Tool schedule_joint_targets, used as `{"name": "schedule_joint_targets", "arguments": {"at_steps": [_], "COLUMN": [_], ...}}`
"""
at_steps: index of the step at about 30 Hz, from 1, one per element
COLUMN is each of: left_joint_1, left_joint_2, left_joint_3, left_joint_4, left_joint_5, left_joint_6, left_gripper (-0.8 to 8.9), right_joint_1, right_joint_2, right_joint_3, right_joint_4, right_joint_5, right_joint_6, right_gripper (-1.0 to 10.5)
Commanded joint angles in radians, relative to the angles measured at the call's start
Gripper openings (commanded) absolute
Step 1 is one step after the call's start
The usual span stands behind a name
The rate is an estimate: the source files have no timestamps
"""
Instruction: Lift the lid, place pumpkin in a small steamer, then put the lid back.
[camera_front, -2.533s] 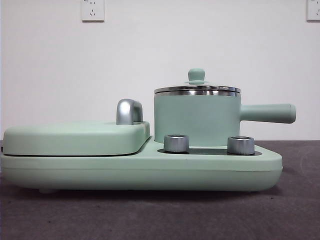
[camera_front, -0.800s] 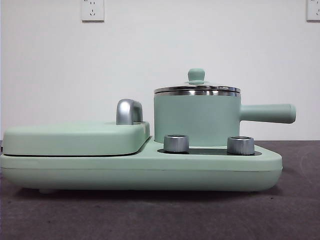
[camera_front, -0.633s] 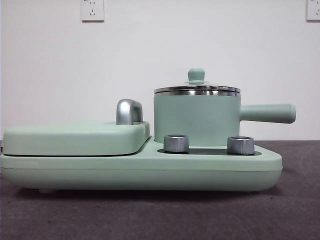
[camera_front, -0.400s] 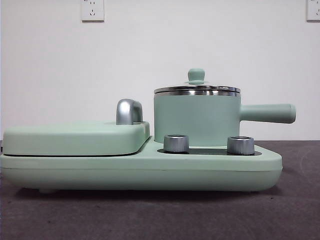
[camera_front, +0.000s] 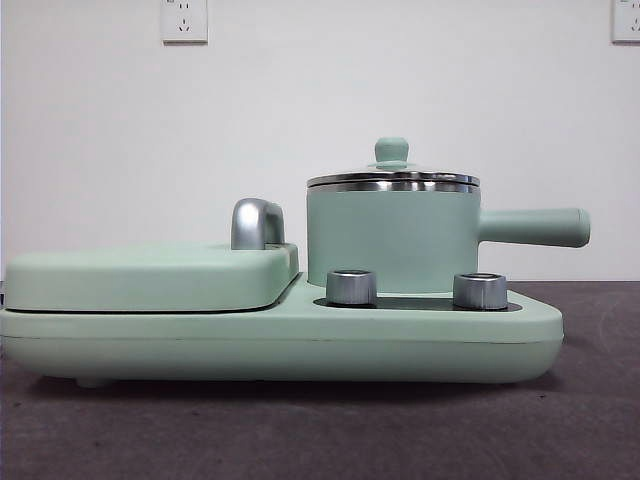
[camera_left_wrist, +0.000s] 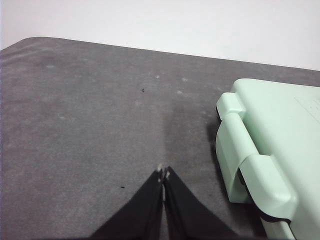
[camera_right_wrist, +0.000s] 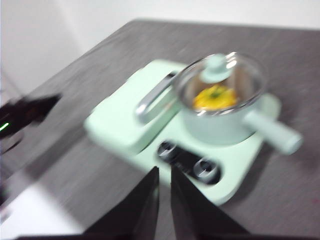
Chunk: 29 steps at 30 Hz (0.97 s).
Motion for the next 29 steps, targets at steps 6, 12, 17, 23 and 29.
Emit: {"name": "schedule_joint_targets", "arguments": {"at_steps": [6, 12, 17, 23, 29], "left_joint_1": [0.0, 0.0, 0.0, 0.0, 0.0], "left_joint_2": [-0.001, -0.001, -0.001, -0.001, -0.001], "left_joint_3": [-0.019, -0.019, -0.019, -0.019, -0.019], "left_joint_4": [-0.007, -0.007, -0.007, -0.007, -0.007], "left_joint_5": [-0.005, -0.005, -0.005, -0.005, -0.005], "left_joint_6": [0.006, 0.006, 0.006, 0.006, 0.006], "left_gripper": [0.06, 0.06, 0.06, 0.06, 0.06], "right_joint_1": [-0.253, -0.339, -0.344, -0.344, -0.344], "right_joint_2": [-0.134, -0.229, -0.28, -0.329, -0.361], "right_joint_3": [-0.436, -0.689, -0.827, -0.907, -0.907], "right_joint_4": [0.558, 0.677, 0.686, 0.723, 0.719], "right_joint_5": [0.038, 0.216, 0.282, 0.285, 0.314], "right_joint_6": [-0.034, -0.06, -0.075, -0.098, -0.139], "right_gripper": [0.3, 0.3, 0.3, 0.3, 0.3]}}
